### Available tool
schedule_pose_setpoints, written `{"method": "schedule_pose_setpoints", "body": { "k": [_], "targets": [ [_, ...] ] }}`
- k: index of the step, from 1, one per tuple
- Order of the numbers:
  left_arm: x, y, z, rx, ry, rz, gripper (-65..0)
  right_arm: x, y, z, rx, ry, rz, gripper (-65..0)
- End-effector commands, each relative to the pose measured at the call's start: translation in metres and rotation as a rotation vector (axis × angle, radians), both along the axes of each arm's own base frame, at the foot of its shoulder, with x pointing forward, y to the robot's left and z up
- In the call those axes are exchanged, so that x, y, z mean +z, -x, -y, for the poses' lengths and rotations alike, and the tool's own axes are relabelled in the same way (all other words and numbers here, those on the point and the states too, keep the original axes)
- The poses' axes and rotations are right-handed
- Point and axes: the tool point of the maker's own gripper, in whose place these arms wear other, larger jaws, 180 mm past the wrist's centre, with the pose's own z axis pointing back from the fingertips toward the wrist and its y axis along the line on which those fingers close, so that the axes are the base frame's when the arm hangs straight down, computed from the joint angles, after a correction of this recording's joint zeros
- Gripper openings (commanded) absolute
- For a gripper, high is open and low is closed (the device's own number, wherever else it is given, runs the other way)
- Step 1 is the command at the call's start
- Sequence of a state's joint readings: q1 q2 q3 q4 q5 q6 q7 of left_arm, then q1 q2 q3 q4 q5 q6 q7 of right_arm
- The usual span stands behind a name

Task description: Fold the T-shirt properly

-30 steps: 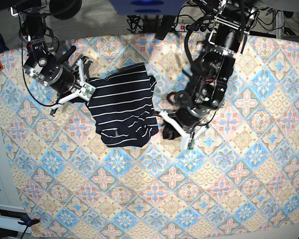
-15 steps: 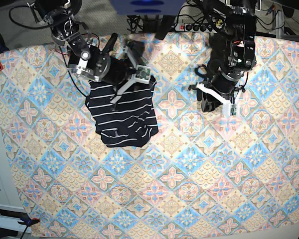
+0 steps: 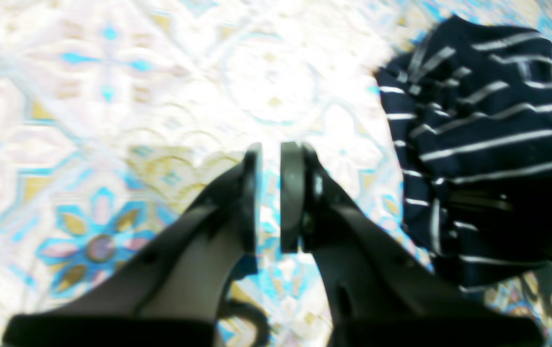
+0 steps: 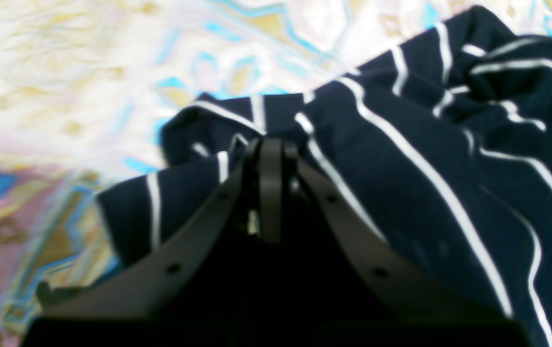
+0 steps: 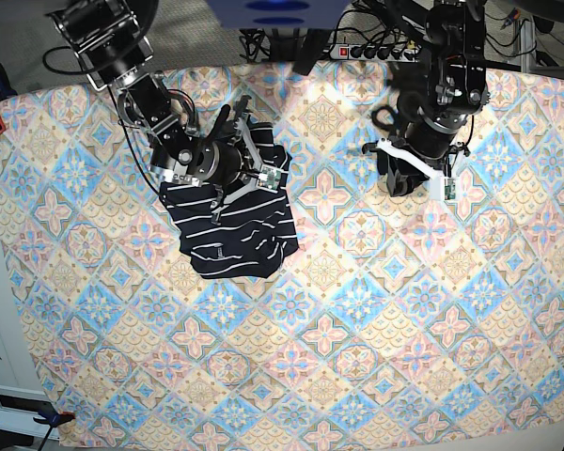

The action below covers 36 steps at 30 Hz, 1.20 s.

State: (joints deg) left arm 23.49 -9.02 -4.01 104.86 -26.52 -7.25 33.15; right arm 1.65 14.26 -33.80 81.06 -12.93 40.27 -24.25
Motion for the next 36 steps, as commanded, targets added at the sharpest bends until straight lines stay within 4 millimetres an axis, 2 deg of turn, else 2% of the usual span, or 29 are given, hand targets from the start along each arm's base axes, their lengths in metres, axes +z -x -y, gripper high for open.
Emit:
{"method": "schedule_pose_setpoints", "body": {
  "k": [1,6,10,17,21,25,27,31,34,36],
  "targets": [
    [0.012,-0.006,-0.001,0.000,0.001,0.046,-58.8,0.001,-0.009,0.006,-0.021,-0.006,0.010,-65.0],
    [0.012,-0.007,-0.001,0.000,0.001,0.050,-58.8,-0.029,-0.018,0.057,-0.191,0.011,-0.073,-65.0],
    [0.013,-0.008,-0.001,0.000,0.001,0.053,-58.8,-0.034,-0.029,0.081,-0.288,-0.011,-0.086,-65.0],
    [0.014,-0.009,-0.001,0.000,0.001,0.056,-58.8,-0.019,-0.062,0.129,-0.428,-0.019,-0.028,-65.0],
    [0.014,-0.009,-0.001,0.000,0.001,0.056,-58.8,-0.016,-0.063,0.164,-0.434,0.045,-0.010,-65.0],
    [0.014,-0.009,-0.001,0.001,0.000,0.056,-58.8,-0.005,-0.074,0.180,-0.434,0.056,0.030,-65.0],
    [0.014,-0.009,-0.001,0.001,0.000,0.056,-58.8,-0.002,-0.075,0.196,-0.436,0.082,0.041,-65.0],
    [0.014,-0.009,-0.001,0.001,0.000,0.056,-58.8,0.006,-0.079,0.203,-0.435,0.090,0.066,-65.0],
    [0.014,-0.009,-0.001,0.001,0.000,0.056,-58.8,0.029,-0.090,0.190,-0.401,0.066,0.139,-65.0],
    [0.013,-0.008,-0.001,0.001,0.000,0.051,-58.8,0.039,-0.083,0.184,-0.387,0.061,0.168,-65.0]
  ]
}}
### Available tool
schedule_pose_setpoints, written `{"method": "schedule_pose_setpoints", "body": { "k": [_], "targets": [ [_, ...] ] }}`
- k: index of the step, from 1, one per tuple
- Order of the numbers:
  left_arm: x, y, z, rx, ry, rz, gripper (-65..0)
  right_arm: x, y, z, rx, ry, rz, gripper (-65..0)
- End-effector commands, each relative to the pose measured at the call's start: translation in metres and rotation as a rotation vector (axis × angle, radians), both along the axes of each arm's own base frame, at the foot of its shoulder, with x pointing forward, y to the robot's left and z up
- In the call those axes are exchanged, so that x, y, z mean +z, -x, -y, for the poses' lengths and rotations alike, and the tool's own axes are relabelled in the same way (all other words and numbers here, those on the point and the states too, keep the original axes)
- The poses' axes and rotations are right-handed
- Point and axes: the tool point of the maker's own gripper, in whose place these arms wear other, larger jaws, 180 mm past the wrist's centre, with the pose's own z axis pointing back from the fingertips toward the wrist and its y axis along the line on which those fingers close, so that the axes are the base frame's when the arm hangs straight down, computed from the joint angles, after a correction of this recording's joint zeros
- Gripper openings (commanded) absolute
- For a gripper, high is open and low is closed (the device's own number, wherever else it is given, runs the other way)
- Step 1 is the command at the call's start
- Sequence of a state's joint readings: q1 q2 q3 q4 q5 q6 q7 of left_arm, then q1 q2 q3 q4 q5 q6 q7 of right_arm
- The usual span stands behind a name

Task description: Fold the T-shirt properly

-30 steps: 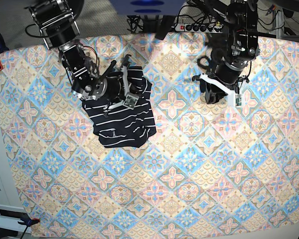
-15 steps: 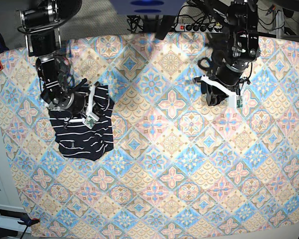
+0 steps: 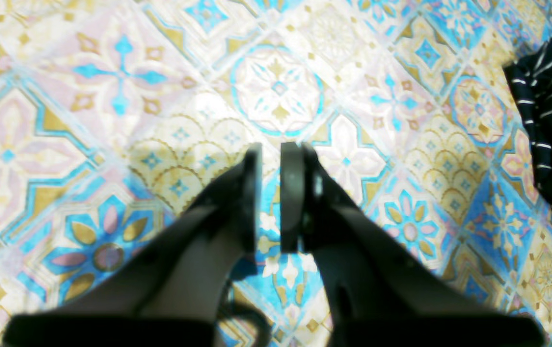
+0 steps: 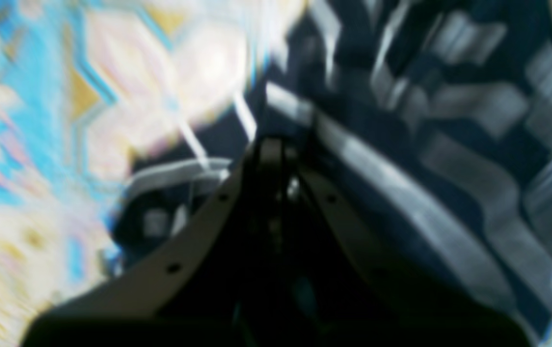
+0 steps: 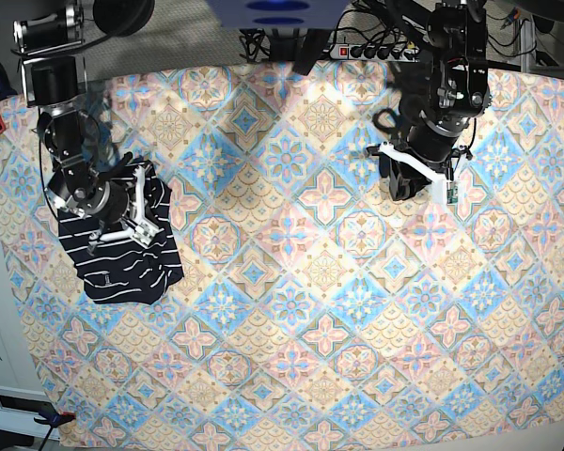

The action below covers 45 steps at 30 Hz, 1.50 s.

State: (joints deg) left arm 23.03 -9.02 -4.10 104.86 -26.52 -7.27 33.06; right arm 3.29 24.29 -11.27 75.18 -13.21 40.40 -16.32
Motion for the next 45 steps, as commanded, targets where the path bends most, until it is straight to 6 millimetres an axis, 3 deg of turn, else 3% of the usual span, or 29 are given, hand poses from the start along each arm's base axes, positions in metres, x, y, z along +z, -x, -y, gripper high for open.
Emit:
{"method": "schedule_pose_setpoints", "body": {
  "k": [1,8,17,22,24,35,40,45],
  "targets": [
    [0.011,-0.004,0.000,0.000,0.002,0.042,-58.8,0.018,-0.004,0.006,-0.011,0.001,0.055,-65.0],
    [0.021,0.008,0.003,-0.016,-0.005,0.052,-58.8,0.053,0.026,0.007,-0.095,-0.023,0.138,-65.0],
    [0.019,0.058,-0.007,0.001,-0.030,-0.018,-58.8,0.063,0.098,0.073,-0.406,-0.049,0.101,-65.0],
    [0.008,0.093,-0.009,0.002,-0.034,-0.101,-60.5,0.057,0.148,0.094,-0.519,-0.026,0.035,-65.0],
    [0.002,0.108,-0.008,0.003,-0.032,-0.141,-65.0,0.050,0.171,0.097,-0.555,-0.018,-0.009,-65.0],
    [-0.024,0.209,0.001,0.037,-0.001,-0.397,-65.0,0.007,0.309,0.097,-0.696,0.016,-0.322,-65.0],
    [-0.029,0.241,0.001,0.041,-0.004,-0.480,-65.0,-0.019,0.360,0.098,-0.759,0.006,-0.467,-65.0],
    [-0.067,0.284,-0.009,0.072,-0.008,-0.625,-65.0,-0.056,0.430,0.094,-0.865,-0.023,-0.666,-65.0]
  ]
}}
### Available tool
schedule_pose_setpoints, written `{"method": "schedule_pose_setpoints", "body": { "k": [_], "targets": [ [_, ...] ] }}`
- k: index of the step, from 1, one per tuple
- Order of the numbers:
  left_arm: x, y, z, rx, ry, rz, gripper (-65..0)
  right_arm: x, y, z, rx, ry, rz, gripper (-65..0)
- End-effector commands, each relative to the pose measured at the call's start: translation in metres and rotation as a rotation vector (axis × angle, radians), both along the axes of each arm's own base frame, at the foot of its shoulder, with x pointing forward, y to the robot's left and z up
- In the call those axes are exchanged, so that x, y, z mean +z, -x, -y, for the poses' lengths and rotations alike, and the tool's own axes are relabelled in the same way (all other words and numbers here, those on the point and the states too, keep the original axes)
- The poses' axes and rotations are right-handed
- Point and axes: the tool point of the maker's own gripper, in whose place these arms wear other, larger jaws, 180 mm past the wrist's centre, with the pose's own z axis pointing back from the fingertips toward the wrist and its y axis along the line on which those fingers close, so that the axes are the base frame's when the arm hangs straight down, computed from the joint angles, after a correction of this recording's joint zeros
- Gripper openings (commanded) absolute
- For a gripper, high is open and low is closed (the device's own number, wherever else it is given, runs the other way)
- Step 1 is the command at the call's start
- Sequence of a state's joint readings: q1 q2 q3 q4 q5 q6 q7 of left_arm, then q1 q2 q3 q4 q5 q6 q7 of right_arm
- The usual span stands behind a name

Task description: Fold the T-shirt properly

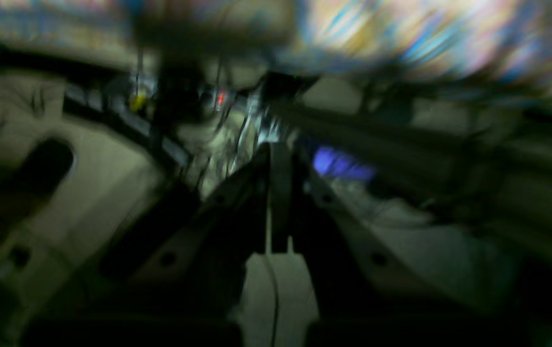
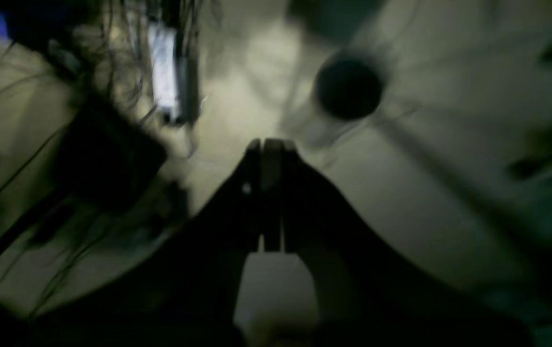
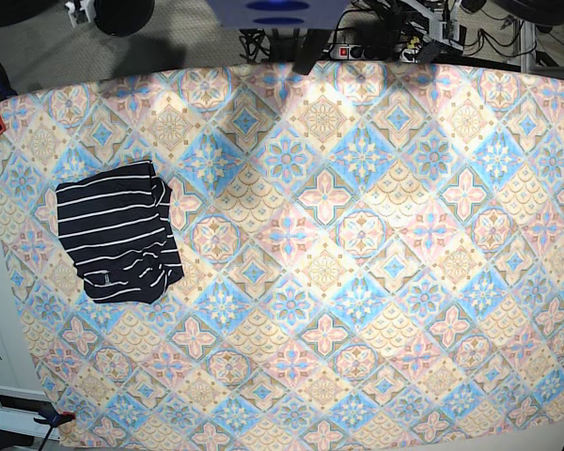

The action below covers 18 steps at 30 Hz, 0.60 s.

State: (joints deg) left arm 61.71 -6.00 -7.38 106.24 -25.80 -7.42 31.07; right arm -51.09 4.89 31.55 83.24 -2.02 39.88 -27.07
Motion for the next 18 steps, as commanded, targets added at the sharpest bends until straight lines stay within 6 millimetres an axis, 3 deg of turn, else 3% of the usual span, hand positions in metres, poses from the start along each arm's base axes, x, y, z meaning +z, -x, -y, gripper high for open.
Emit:
{"method": "schedule_pose_setpoints", "body": {
  "k": [1,6,11,14,18],
  "targets": [
    [-0.008,0.013,-0.001,0.006,0.004,-0.042,-65.0,-0.001,0.009,0.004,-0.012,0.000,-0.020,-65.0],
    [-0.056,0.040,-0.006,0.047,0.010,-0.166,-65.0,-0.039,0.017,-0.014,-0.114,-0.087,-0.032,-65.0],
    [-0.101,0.057,0.011,0.054,0.050,-0.269,-65.0,-0.071,0.023,-0.040,-0.077,-0.199,-0.076,-65.0],
    [-0.121,0.061,0.023,0.019,0.047,-0.263,-65.0,-0.088,0.020,-0.052,-0.143,-0.242,-0.080,-65.0],
    [-0.152,0.083,0.027,-0.062,0.003,-0.300,-65.0,-0.106,0.019,-0.072,-0.246,-0.300,-0.063,-65.0]
  ]
}}
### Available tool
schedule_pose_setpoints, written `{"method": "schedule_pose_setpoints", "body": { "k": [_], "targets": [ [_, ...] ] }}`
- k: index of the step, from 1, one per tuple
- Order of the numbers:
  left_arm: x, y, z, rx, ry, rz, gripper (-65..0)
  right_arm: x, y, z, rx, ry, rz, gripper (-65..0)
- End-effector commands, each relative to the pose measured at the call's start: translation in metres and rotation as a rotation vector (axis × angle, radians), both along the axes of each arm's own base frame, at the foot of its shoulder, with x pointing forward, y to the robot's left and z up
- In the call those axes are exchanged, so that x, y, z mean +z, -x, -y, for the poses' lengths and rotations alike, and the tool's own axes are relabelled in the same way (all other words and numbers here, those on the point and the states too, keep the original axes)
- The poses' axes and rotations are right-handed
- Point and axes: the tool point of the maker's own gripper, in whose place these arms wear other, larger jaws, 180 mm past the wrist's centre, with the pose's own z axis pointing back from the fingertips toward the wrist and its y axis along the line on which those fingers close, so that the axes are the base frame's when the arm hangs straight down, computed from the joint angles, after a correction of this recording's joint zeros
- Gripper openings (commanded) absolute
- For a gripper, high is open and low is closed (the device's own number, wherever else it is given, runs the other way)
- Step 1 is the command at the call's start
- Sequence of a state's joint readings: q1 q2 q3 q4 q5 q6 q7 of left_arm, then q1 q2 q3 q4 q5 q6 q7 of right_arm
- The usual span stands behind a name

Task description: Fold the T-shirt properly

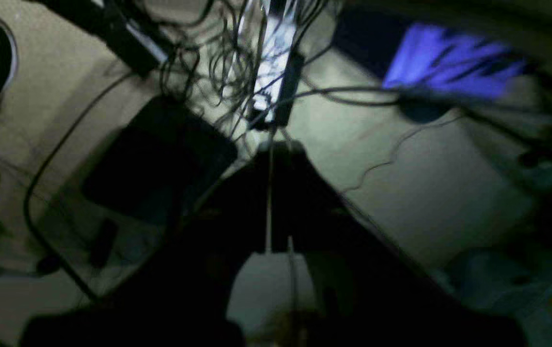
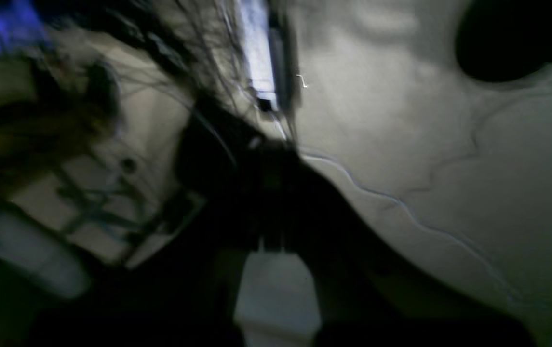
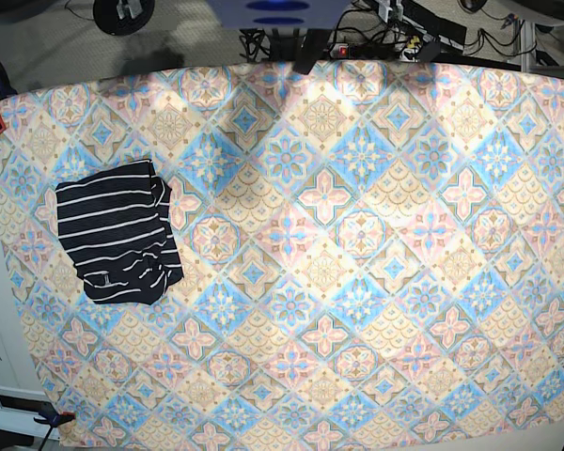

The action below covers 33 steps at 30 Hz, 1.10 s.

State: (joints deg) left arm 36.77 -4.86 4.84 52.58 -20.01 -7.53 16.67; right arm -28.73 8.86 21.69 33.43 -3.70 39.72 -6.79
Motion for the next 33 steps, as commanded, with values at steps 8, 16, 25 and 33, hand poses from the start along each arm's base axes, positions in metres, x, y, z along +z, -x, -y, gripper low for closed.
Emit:
{"method": "schedule_pose_setpoints", "body": {
  "k": [8,16,25,33],
  "targets": [
    [-0.034,0.027,-0.003,-0.077,-0.057,-0.005,-65.0,-0.013,-0.009,-0.014,-0.068,-0.044,0.018,-65.0],
    [-0.043,-0.009,0.015,-0.135,-0.032,0.049,-65.0,-0.019,-0.039,-0.035,-0.113,-0.080,0.077,-64.8],
    [-0.051,-0.031,0.037,-0.235,-0.064,0.058,-65.0,-0.031,-0.072,-0.066,-0.144,-0.054,0.112,-64.8],
    [-0.053,-0.060,0.038,-0.238,-0.067,0.103,-65.0,-0.034,-0.096,-0.089,-0.187,-0.025,0.172,-64.8]
  ]
}}
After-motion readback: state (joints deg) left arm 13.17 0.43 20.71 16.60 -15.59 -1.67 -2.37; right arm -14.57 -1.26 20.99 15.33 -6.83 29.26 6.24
